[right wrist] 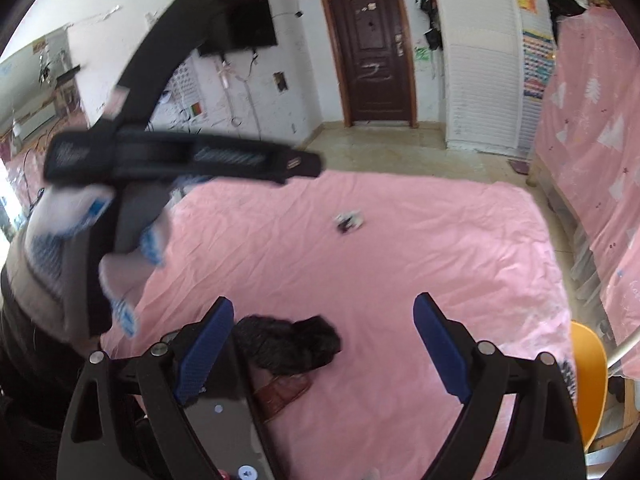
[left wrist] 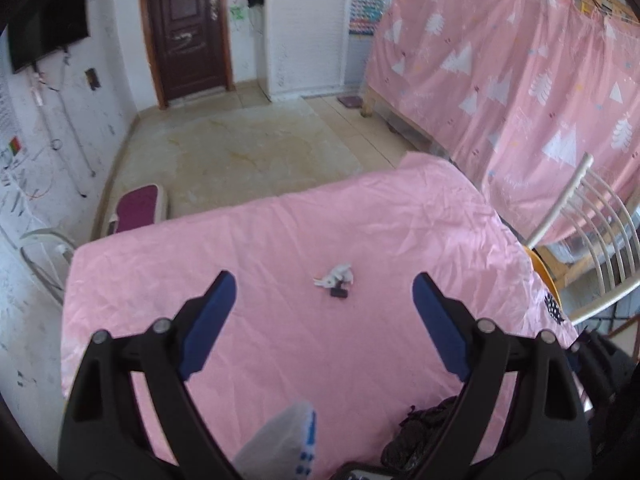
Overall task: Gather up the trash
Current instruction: 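Grasp the white toy with the left tool while the right tool grasps the black plastic bag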
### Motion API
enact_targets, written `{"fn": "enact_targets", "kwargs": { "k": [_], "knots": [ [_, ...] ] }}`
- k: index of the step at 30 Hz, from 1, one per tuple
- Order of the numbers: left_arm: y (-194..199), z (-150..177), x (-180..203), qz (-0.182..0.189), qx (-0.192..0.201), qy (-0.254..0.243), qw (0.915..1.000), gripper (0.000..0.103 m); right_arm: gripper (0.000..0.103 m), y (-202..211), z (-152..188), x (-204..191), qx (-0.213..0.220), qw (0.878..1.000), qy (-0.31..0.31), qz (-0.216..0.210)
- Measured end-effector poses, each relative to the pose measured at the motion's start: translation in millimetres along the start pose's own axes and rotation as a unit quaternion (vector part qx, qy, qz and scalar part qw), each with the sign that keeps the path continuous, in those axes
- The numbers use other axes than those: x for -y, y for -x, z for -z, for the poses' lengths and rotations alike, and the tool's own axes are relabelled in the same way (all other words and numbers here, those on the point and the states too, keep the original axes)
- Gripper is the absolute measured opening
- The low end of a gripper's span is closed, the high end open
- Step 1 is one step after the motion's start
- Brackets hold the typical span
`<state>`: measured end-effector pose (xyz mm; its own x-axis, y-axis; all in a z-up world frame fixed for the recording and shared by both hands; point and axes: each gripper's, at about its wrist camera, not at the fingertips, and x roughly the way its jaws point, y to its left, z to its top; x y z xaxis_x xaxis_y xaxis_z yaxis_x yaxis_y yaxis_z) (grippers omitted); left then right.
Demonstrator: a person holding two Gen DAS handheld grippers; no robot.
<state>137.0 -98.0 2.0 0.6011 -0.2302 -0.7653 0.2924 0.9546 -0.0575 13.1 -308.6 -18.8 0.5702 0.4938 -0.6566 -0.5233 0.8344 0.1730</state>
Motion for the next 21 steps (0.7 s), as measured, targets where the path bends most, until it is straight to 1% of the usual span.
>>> {"fn": "enact_targets", "kwargs": {
  "k": [4,5,6,7,8,10,11,12,14,15,17,18,19,21],
  "knots": [
    [-33,-9,3,0.018,-0.042,-0.022,0.9987,0.086,0.082,-24,6,-8,-0.035,0.999,0.01,-0.021],
    [-41,-9,3,0.011,-0.049,-0.026,0.9984,0.085,0.082,-28,7,-9,-0.041,0.999,0.012,-0.026],
    [-49,-11,3,0.01,-0.058,-0.029,0.9979,0.082,0.082,-32,8,-11,-0.047,0.998,0.015,-0.031],
    [-58,-12,3,0.013,-0.067,-0.03,0.9972,0.076,0.082,-37,8,-11,-0.052,0.998,0.016,-0.031],
    [-66,-14,2,0.016,-0.075,-0.029,0.9966,0.073,0.081,-40,8,-11,-0.055,0.998,0.016,-0.033],
    [-78,-14,0,0.021,-0.088,-0.027,0.9955,0.071,0.07,-45,9,-7,-0.062,0.997,0.017,-0.036],
    [-85,-14,0,0.022,-0.093,-0.026,0.9951,0.071,0.058,-47,9,-5,-0.066,0.997,0.016,-0.038],
    [-90,-13,0,0.023,-0.098,-0.028,0.9945,0.071,0.041,-50,9,-3,-0.071,0.997,0.015,-0.041],
    [-98,-12,1,0.023,-0.106,-0.033,0.9936,0.071,0.03,-55,10,-1,-0.077,0.996,0.016,-0.043],
    [-101,-11,2,0.024,-0.109,-0.035,0.9931,0.071,0.026,-55,10,0,-0.076,0.996,0.013,-0.048],
    [-109,-9,4,0.027,-0.116,-0.038,0.9922,0.071,0.024,-53,9,5,-0.068,0.996,0.007,-0.048],
    [-111,-8,5,0.022,-0.114,-0.042,0.9924,0.071,0.024,-51,7,8,-0.065,0.997,0.002,-0.048],
    [-111,-8,7,0.016,-0.111,-0.048,0.9925,0.068,0.024,-49,6,12,-0.061,0.997,-0.002,-0.047],
    [-109,-9,9,0.013,-0.108,-0.051,0.9928,0.057,0.024,-44,5,19,-0.056,0.998,-0.007,-0.04]
  ]
}}
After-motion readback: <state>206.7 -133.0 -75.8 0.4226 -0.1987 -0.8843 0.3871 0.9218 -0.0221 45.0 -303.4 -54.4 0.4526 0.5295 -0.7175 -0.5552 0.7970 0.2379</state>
